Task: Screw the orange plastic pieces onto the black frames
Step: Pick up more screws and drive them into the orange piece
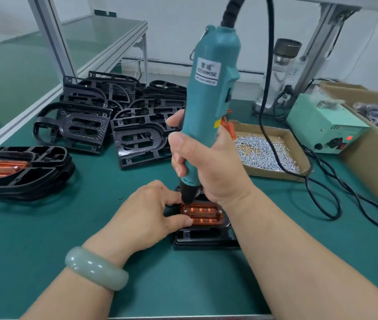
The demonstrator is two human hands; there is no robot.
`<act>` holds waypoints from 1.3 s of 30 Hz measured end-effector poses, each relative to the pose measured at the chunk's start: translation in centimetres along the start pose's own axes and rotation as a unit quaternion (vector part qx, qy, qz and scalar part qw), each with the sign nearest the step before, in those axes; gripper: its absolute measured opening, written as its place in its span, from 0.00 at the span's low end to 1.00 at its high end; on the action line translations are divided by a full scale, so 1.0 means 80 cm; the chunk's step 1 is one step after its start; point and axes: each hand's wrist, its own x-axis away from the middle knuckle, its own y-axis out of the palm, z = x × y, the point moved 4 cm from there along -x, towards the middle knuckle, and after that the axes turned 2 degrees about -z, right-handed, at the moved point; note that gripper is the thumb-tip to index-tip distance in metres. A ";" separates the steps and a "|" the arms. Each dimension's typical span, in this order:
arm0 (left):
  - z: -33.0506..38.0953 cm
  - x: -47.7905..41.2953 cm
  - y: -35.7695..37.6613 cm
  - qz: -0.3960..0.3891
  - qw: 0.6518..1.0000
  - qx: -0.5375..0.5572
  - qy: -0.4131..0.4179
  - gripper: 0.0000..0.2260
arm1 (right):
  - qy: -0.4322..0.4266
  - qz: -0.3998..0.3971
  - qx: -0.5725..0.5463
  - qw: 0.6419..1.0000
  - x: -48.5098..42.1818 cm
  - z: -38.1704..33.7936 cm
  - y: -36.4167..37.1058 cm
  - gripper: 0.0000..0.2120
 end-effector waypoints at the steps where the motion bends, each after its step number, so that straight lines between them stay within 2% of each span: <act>1: 0.000 0.001 0.000 -0.001 1.000 0.002 -0.001 0.15 | 0.002 -0.003 0.002 1.000 0.000 0.000 0.001 0.07; 6: 0.002 0.001 -0.001 0.000 1.000 -0.007 0.002 0.17 | -0.001 -0.016 -0.004 1.000 0.002 0.001 0.003 0.07; 14: 0.002 0.000 0.000 0.007 1.000 -0.007 0.015 0.16 | -0.013 0.012 -0.020 1.000 0.005 0.004 -0.007 0.07; 18: -0.001 0.000 0.001 0.012 1.000 -0.010 0.006 0.06 | -0.011 0.003 -0.016 1.000 0.006 0.006 -0.003 0.05; 21: 0.000 0.000 0.001 0.014 1.000 -0.012 0.007 0.12 | -0.011 -0.001 -0.016 1.000 0.007 0.006 -0.003 0.06; 24: 0.000 -0.001 0.001 0.013 1.000 -0.009 0.003 0.13 | -0.018 -0.010 -0.005 1.000 0.009 0.004 -0.003 0.07; 28: -0.001 0.001 0.002 0.006 1.000 0.002 0.000 0.05 | -0.008 -0.027 0.018 0.999 0.008 0.003 0.002 0.07; 31: -0.003 0.001 0.004 -0.001 1.000 0.001 -0.004 0.08 | 0.001 -0.033 0.039 0.999 0.006 0.003 0.003 0.07; 34: -0.002 0.001 0.002 0.004 1.000 0.013 -0.005 0.05 | -0.001 -0.029 0.036 0.999 0.004 0.003 0.002 0.08; 39: -0.001 0.002 0.001 0.004 1.000 0.011 -0.002 0.15 | -0.009 -0.006 -0.005 1.000 0.001 0.006 -0.006 0.09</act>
